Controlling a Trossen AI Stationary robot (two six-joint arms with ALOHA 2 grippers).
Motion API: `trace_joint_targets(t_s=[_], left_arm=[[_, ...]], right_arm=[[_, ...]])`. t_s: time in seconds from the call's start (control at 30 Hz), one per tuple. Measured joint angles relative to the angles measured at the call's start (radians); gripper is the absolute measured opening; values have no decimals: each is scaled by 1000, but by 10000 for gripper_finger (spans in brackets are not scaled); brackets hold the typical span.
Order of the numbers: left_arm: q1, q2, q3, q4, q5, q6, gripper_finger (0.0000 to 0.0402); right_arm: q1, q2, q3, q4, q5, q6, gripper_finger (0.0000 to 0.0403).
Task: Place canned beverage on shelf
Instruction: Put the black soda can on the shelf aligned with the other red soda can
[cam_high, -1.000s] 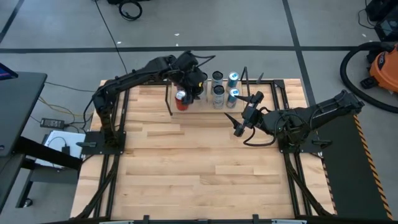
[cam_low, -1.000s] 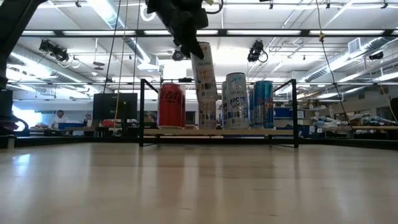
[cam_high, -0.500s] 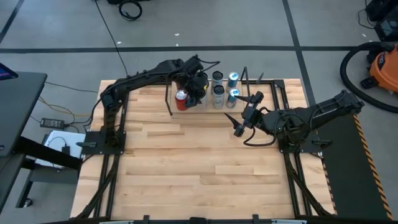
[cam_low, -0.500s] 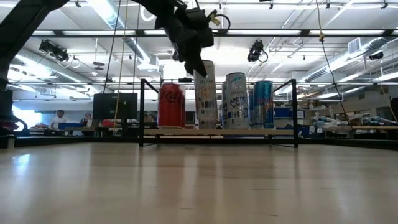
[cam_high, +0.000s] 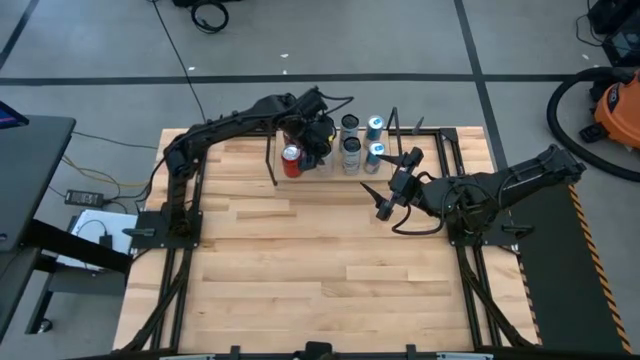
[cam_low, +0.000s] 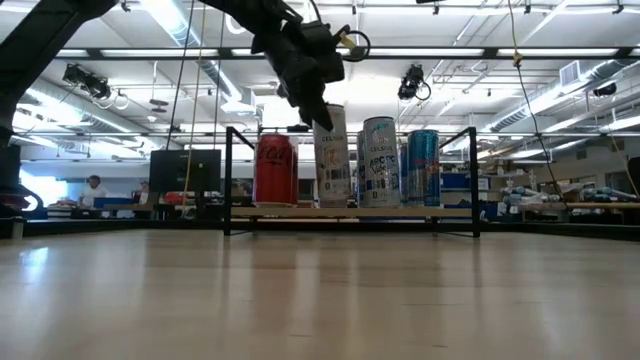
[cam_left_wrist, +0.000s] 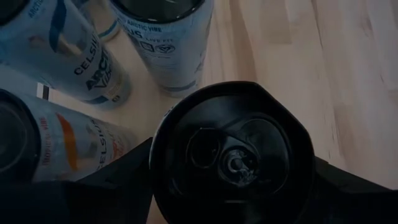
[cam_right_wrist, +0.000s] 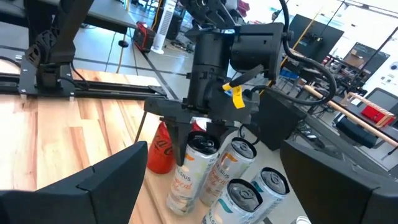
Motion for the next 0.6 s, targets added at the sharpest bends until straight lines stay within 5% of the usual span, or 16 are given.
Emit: trace_joint_targets(t_s=[0.6], left_arm=[[15,0,0,-2,8,-9,276]], right_arm=[[0,0,0,1,0,0,376]])
